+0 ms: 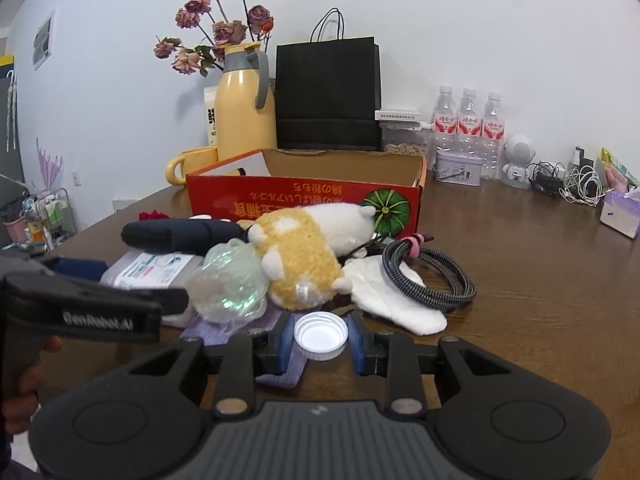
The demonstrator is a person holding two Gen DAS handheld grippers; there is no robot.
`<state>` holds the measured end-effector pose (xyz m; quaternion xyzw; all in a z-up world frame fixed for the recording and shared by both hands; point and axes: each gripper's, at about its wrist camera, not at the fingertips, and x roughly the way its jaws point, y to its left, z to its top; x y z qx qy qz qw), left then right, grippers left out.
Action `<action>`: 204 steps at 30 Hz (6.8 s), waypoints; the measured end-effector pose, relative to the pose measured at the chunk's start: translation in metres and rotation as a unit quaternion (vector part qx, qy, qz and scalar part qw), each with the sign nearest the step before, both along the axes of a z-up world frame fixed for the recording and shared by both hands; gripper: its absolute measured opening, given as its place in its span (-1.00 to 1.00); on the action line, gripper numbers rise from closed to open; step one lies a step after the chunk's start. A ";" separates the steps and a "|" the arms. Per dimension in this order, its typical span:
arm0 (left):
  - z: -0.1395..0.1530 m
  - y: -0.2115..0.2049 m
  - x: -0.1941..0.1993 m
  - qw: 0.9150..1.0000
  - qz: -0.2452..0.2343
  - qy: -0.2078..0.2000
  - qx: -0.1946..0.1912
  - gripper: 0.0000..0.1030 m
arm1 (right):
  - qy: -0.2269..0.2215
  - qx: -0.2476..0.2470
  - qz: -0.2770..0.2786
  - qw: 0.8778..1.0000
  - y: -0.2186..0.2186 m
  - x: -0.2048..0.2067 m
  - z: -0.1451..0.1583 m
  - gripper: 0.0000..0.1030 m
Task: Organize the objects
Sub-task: 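Grasp the white wet-wipes pack with the left tool while the right tool grasps a white bottle cap, then carry the wipes pack and cap into the cardboard box and release both, then move the right tool to the yellow plush toy and grasp it, then grasp the navy zippered case with the left tool while the right tool holds the plush toy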
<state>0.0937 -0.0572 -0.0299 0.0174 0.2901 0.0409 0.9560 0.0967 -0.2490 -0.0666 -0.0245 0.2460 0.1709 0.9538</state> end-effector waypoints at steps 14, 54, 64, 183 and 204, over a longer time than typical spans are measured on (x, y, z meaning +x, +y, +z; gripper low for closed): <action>-0.008 0.000 0.021 0.999 0.037 -0.016 0.001 0.70 | 0.004 0.016 0.009 1.000 0.001 0.015 -0.006 -0.47; 0.098 0.043 0.146 0.989 -0.033 -0.139 -0.039 0.63 | -0.105 -0.001 -0.018 0.994 0.061 0.151 0.088 -0.46; 0.074 0.047 0.227 0.993 -0.006 -0.098 -0.058 0.63 | -0.052 0.003 -0.040 0.998 0.076 0.240 0.062 -0.46; 0.020 0.099 0.013 0.998 0.025 -0.013 -0.062 1.00 | 0.044 -0.016 0.069 0.997 0.060 0.119 -0.013 -0.07; 0.015 0.075 0.043 0.999 0.008 -0.015 -0.038 1.00 | -0.089 -0.014 0.017 0.996 0.037 0.083 0.000 -0.08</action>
